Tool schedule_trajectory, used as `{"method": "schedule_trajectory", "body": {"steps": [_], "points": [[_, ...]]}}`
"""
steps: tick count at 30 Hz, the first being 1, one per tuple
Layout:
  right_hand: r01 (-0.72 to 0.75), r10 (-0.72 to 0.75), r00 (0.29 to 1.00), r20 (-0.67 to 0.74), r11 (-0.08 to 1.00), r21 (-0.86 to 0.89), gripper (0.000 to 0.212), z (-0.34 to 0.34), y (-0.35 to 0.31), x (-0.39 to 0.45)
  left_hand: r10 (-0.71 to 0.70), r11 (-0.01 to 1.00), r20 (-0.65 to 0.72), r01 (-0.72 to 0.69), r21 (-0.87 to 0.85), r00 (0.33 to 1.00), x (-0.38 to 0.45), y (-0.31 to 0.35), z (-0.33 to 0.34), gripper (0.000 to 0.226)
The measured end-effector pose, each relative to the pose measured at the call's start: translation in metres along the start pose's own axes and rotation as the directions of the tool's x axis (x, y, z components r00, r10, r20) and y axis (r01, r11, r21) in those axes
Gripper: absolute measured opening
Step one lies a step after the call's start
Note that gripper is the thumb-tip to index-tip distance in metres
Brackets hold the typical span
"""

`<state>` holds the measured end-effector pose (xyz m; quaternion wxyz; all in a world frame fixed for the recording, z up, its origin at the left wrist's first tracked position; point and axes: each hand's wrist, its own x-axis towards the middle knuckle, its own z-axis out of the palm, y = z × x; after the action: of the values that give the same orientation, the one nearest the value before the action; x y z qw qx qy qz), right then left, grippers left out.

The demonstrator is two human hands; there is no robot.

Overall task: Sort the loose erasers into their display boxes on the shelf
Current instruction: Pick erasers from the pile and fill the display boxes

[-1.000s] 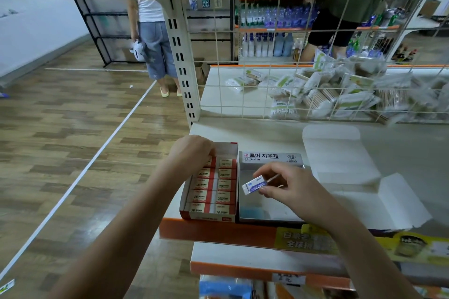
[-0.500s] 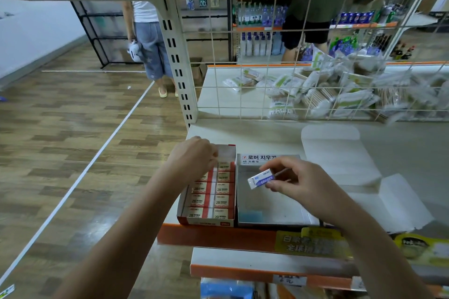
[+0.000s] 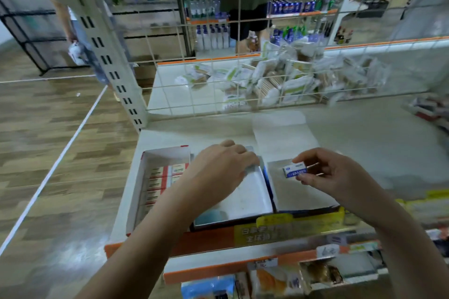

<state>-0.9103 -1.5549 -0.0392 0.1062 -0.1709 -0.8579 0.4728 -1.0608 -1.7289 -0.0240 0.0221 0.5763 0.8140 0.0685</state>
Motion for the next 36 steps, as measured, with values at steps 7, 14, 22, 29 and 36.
{"method": "schedule_trajectory", "body": {"steps": [7,14,22,29,36], "points": [[-0.037,0.041,0.998,0.045,0.995,-0.089,0.024,-0.008,0.026,-0.012,0.132,0.991,-0.009,-0.132,0.004,0.991,0.022,0.021,0.028,0.04],[0.004,0.039,0.97,0.241,0.985,-0.173,0.02,-0.005,0.027,-0.014,0.192,0.98,-0.034,-0.19,0.062,0.981,0.029,0.029,0.032,0.022],[0.037,0.032,0.943,0.332,0.979,-0.199,0.017,0.006,0.026,-0.004,0.157,0.983,-0.002,-0.156,0.096,0.988,0.022,0.031,0.029,0.02],[0.039,0.098,0.893,0.44,0.955,-0.293,0.019,0.006,0.024,0.0,0.103,0.991,0.069,-0.109,0.083,0.992,0.02,0.032,0.028,0.028],[0.02,0.132,0.901,0.412,0.939,-0.344,0.021,0.011,0.018,0.004,0.105,0.99,0.09,-0.113,0.083,0.99,0.017,0.031,0.025,0.031]]}}
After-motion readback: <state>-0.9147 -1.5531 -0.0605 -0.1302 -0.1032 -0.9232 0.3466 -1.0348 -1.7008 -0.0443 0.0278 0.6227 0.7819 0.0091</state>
